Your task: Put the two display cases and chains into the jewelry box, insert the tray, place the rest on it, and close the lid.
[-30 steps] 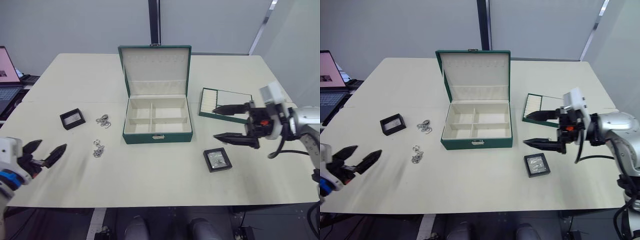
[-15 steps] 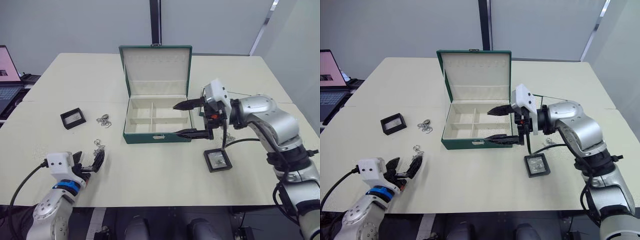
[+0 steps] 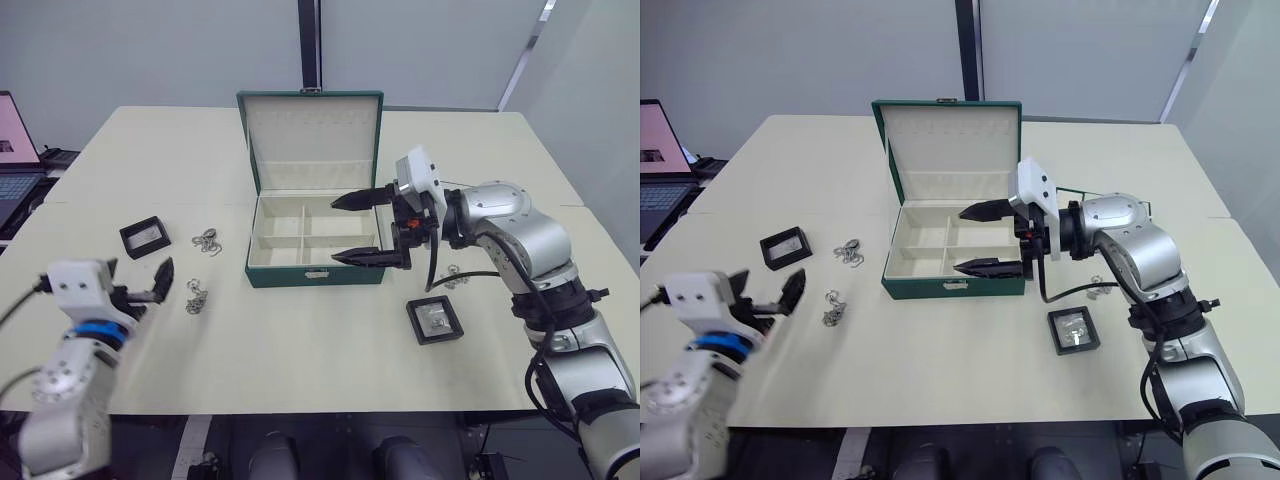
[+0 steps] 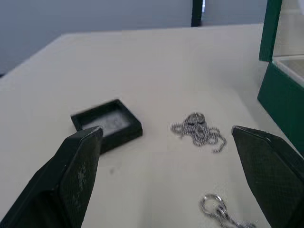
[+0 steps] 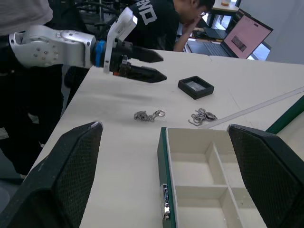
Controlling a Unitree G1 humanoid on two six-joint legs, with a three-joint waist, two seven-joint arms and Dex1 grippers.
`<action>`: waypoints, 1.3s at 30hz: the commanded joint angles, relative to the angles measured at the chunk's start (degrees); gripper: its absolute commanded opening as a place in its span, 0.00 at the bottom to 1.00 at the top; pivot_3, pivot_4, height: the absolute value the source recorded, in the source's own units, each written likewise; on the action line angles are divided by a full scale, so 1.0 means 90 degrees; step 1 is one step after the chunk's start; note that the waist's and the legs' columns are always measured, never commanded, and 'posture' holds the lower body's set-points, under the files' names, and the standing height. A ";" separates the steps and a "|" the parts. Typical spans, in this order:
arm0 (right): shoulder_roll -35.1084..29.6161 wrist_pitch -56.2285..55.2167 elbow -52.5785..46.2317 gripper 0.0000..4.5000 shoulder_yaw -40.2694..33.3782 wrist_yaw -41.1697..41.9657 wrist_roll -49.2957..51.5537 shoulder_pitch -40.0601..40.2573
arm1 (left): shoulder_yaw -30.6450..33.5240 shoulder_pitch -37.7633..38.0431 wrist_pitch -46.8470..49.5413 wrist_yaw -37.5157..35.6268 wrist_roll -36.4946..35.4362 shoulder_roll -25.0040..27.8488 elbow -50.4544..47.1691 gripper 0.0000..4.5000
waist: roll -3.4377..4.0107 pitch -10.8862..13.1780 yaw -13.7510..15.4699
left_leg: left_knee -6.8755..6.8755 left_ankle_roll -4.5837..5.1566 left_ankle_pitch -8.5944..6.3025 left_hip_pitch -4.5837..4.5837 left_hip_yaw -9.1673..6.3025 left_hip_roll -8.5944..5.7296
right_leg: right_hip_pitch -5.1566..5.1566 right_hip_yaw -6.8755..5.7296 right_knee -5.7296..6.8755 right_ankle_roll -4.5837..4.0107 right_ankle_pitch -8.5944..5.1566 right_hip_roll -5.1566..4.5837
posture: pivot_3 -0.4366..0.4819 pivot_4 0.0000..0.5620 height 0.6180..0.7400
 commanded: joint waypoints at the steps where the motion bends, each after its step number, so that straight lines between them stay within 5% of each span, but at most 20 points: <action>1: 0.0041 -0.0180 -0.0016 0.99 -0.0078 0.0082 -0.0051 -0.0172 | -0.0077 -0.0187 -0.0118 -0.1250 -0.0040 0.0871 0.0938 1.00 | 0.0001 0.0000 -0.0003 | -0.0001 0.0000 0.0000 0.0001 0.0001 0.0000 | -0.0002 -0.0002 0.0000 0.0000 0.0000 -0.0001 | 0.48 0.27 1.00; 9: -0.0052 -0.0016 -0.0302 0.99 -0.0210 -0.0038 -0.0067 0.0025 | -0.1081 -0.2021 -0.1140 -0.3383 0.0669 0.2454 0.4512 1.00 | -0.0002 -0.0001 0.0017 | -0.0003 -0.0001 0.0001 -0.0011 0.0015 0.0005 | -0.0071 -0.0003 0.0027 -0.0001 0.0000 0.0003 | 0.48 0.27 1.00; 20: -0.0411 0.0524 -0.1154 0.99 -0.0516 -0.0498 0.0107 0.0527 | -0.2330 -0.4895 -0.2292 -0.4199 0.2008 0.2686 0.8441 1.00 | -0.0008 -0.0002 -0.0010 | 0.0006 0.0000 0.0002 -0.0021 0.0087 0.0021 | -0.0128 0.0004 0.0100 0.0000 -0.0001 -0.0007 | 0.48 0.27 1.00; 27: -0.0625 0.0883 -0.1657 0.99 -0.0723 -0.0830 0.0279 0.0809 | -0.2623 -0.5725 -0.2368 -0.4031 0.2524 0.2581 0.9415 1.00 | -0.0009 -0.0002 -0.0016 | 0.0011 0.0000 0.0002 -0.0024 0.0102 0.0029 | -0.0158 0.0001 0.0105 0.0000 -0.0001 -0.0008 | 0.48 0.27 1.00; 39: -0.0787 0.1192 -0.2060 0.99 -0.0879 -0.1165 0.0508 0.1045 | -0.2689 -0.5874 -0.2081 -0.3769 0.2891 0.2434 0.9789 1.00 | -0.0010 -0.0002 -0.0005 | 0.0010 0.0000 0.0002 -0.0024 0.0105 0.0030 | -0.0161 0.0002 0.0111 0.0000 -0.0001 -0.0009 | 0.48 0.27 1.00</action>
